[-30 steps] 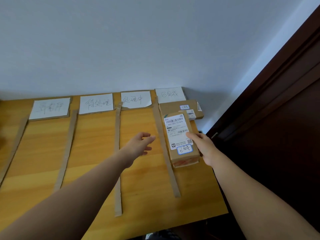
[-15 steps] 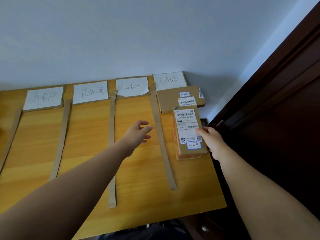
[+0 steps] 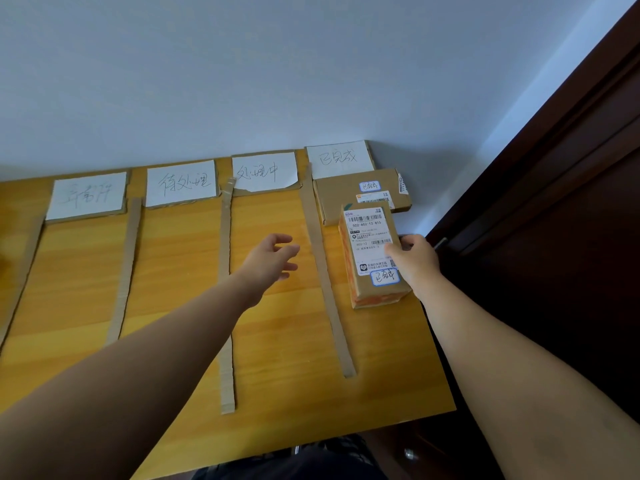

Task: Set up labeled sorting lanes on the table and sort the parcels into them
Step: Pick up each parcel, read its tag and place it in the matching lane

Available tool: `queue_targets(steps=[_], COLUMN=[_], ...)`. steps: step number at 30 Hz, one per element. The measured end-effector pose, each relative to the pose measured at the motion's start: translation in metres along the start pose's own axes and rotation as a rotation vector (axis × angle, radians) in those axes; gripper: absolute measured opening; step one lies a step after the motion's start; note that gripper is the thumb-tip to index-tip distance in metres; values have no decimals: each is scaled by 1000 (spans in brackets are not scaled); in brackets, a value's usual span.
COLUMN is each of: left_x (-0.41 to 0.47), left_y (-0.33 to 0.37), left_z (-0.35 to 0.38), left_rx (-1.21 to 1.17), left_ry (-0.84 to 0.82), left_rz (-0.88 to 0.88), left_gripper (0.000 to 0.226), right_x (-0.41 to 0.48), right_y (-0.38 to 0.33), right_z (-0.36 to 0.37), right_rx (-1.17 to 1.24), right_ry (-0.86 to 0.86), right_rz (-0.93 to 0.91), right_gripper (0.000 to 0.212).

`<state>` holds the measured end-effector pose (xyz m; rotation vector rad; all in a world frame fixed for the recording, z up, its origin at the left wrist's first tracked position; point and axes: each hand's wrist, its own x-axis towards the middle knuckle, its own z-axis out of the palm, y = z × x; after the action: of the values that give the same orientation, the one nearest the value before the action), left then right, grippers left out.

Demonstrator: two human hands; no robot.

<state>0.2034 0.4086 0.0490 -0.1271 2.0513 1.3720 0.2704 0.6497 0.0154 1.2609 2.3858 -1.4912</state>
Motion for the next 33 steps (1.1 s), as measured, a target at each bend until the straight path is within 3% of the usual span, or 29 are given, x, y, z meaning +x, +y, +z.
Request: queue_targets(steps=[8, 16, 26, 33], left_x=[-23, -73, -120, -131], left_y=[-1, -32, -106, -135], left_z=[-42, -155, -323, -397], left_rx=[-26, -34, 27, 2], left_ry=[71, 166, 312, 391], left_rz=[89, 168, 142, 88], left_gripper=[34, 33, 32, 32], right_x=[-35, -113, -212, -244], right_y=[-47, -111, -164, -191], right_z=[14, 113, 276, 349], right_rx=[-315, -241, -180, -238], right_ry=[175, -3, -168, -279], right_rz=[-228, -377, -452, -460], right_gripper=[32, 39, 36, 33])
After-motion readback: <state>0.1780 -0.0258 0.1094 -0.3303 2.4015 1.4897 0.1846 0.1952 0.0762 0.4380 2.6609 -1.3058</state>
